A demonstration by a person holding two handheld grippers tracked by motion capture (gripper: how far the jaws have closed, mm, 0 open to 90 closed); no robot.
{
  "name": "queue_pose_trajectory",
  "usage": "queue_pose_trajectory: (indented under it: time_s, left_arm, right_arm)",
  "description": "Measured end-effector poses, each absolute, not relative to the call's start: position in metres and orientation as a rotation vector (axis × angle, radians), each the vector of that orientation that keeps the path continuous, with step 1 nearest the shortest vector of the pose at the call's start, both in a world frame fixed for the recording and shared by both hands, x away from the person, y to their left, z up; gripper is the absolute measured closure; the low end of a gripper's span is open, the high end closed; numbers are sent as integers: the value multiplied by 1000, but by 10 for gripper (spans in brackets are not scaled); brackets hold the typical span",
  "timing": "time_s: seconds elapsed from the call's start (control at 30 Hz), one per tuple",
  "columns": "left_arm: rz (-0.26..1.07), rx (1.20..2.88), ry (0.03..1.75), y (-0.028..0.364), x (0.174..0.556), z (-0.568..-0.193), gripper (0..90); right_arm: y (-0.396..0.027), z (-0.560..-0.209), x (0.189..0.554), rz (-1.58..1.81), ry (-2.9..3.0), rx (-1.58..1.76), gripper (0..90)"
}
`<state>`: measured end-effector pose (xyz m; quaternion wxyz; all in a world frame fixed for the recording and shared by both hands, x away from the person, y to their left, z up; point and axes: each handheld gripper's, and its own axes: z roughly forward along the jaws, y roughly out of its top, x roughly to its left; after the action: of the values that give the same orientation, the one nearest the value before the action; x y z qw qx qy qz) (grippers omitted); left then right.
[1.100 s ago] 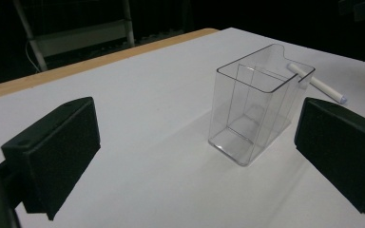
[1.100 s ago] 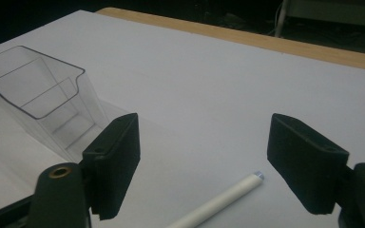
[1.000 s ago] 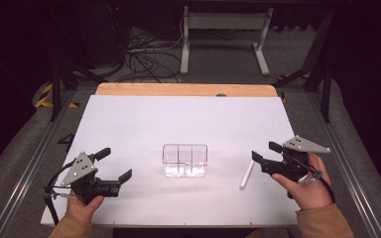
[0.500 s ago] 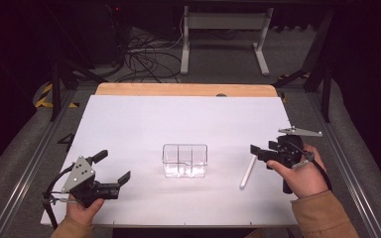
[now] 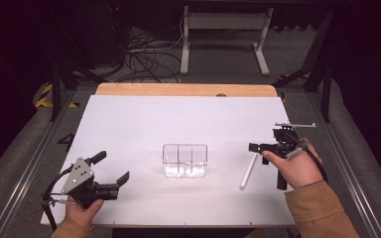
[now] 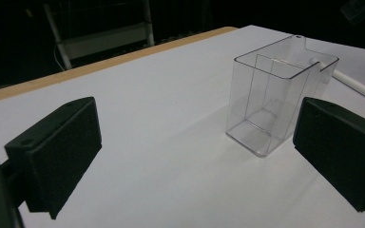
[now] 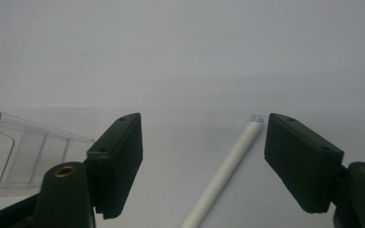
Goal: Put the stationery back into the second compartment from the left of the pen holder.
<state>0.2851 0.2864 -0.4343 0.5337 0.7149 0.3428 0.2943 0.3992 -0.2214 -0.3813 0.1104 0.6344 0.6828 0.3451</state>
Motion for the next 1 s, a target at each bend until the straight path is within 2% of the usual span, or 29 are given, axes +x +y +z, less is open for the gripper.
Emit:
queue_pose_trajectory:
  time_s: [0.33,0.63,0.87,1.0]
  left_arm:
    - [708,1703,826,287,285,-435,33]
    - [714,1712,819,287,285,-435,37]
    - [710,1718,818,286,285,-436,38]
    - [716,1727,814,286,285,-437,41]
  right_arm:
    - [-219,-388,407,962,1994,1965,311]
    - [-216,-397,420,851,2020,1975,472]
    - [-214,-407,430,710,2006,2051,464]
    - [-213,-410,435,665,2019,2069,553]
